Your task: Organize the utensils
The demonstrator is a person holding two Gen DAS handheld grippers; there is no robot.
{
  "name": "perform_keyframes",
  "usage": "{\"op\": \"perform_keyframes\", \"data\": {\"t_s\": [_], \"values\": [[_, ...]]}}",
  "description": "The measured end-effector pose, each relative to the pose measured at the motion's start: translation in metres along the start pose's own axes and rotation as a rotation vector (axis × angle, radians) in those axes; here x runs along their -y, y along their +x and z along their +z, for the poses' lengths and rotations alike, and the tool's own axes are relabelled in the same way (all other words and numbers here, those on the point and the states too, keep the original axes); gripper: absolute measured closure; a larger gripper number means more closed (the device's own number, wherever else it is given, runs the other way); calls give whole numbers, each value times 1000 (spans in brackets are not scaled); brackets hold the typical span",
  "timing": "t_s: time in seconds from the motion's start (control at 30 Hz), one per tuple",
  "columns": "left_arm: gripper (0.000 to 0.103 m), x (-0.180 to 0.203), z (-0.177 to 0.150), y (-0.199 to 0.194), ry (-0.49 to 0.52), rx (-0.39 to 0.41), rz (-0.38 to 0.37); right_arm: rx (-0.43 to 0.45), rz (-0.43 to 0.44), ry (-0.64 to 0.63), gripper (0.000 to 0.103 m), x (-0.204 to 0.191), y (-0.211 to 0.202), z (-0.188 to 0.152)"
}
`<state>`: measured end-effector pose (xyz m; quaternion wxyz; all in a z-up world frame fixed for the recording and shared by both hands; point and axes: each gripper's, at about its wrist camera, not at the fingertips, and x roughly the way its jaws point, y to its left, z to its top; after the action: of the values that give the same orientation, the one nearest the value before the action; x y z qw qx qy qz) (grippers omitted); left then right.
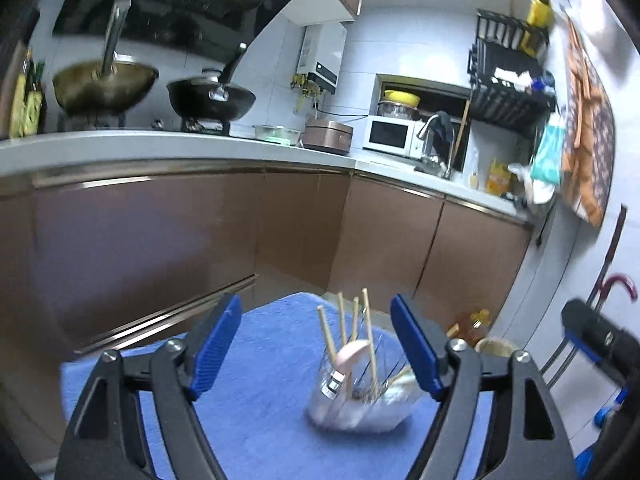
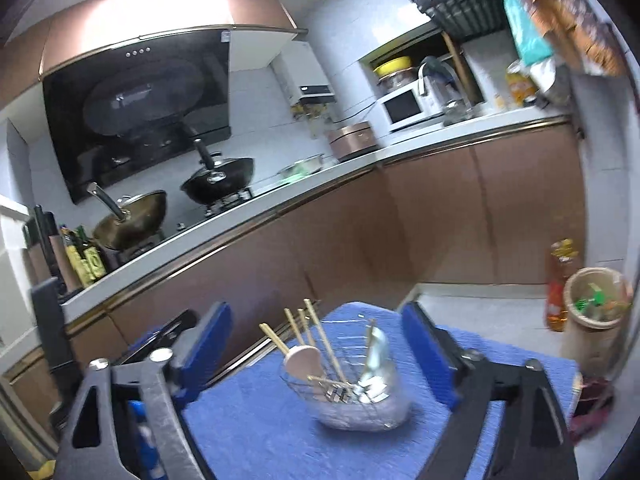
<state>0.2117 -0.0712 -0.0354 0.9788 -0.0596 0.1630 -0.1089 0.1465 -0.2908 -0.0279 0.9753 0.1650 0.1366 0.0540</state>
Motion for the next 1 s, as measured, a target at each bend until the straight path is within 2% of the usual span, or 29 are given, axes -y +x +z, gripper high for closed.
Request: {"op": "perform_keyframes", "data": {"t_s": [0.07,0.17,0.4,0.67,1.0], "values": [[23,5,-3,-24,33,8,9,7,-24,-13,0,-5,-12,-3],[18,11,-7,-53,68,23,45,22,-84,-61,0,-15,-33,-9],[3,21,-18,-109,122,80,108,29,-153,-136,0,-31,-72,-28],[2,15,-28,-162,151,125,130,66,-210,-210,0,-50,-107,-45],[2,10,-36,-202,174,156,170,99,-204,-238,0,-71,-136,-50]]}}
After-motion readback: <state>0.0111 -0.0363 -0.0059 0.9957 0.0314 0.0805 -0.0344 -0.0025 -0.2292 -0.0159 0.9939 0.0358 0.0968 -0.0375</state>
